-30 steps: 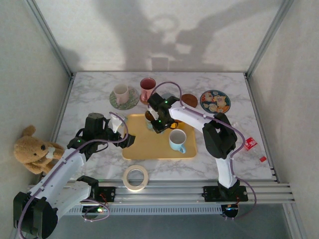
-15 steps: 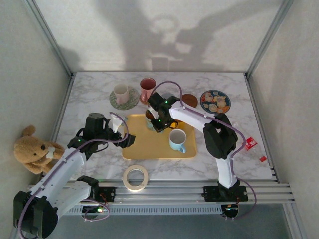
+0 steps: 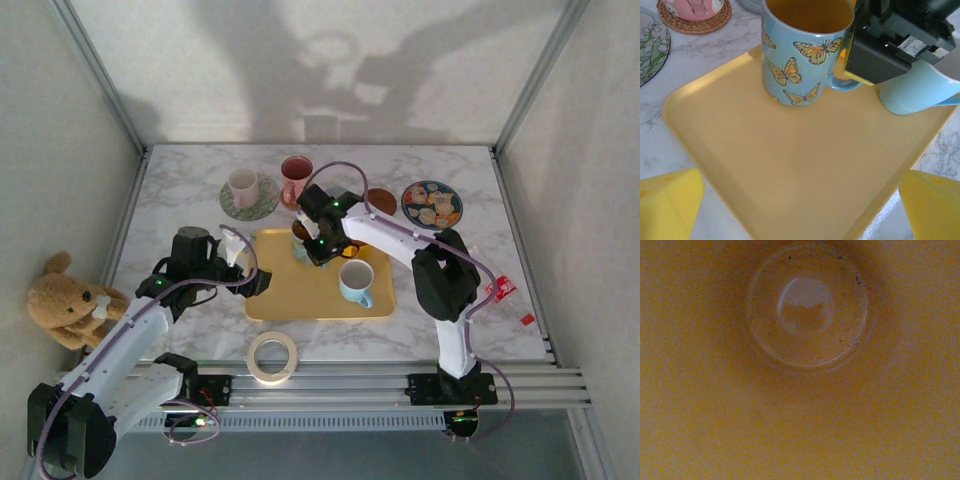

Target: Place the cup by the coaster

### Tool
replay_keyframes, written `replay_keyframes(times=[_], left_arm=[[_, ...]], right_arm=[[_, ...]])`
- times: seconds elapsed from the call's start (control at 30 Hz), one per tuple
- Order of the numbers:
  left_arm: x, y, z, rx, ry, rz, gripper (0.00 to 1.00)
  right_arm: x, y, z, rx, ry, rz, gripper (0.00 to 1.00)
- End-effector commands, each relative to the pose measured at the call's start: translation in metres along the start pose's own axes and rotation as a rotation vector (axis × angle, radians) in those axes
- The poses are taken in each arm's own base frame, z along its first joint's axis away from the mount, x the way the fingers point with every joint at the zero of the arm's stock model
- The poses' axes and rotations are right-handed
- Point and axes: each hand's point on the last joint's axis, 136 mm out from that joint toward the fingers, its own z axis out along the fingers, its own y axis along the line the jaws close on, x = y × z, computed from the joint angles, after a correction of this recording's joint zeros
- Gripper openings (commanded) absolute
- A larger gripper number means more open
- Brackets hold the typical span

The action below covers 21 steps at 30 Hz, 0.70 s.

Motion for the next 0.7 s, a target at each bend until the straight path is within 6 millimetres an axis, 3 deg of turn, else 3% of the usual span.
replay_keyframes(times=[0.0, 0.23, 0.37, 0.67], left_arm=[[-0.022, -0.001, -0.012, -0.009, -0.067, 0.002, 1.00], [-0.059, -0.005, -0.026, -0.004, -0.150, 0.022, 1.00], [-0.085, 0.005, -0.034, -0.065, -0.220, -0.004, 1.00], [-0.129, 0.005, -0.036, -0.048, -0.323, -0.035, 1.00]], right_arm=[[-0.019, 0.016, -0.054, -0.048, -0.142, -0.030, 0.00], [-0.032, 0.021, -0.109, -0.062, -0.257, -0.040, 0.00], [-0.040, 0.022, -0.140, -0.059, -0.323, -0.041, 0.00], [-0.049, -0.005, -0.187, 0.007, -0.385, -0.016, 0.00]])
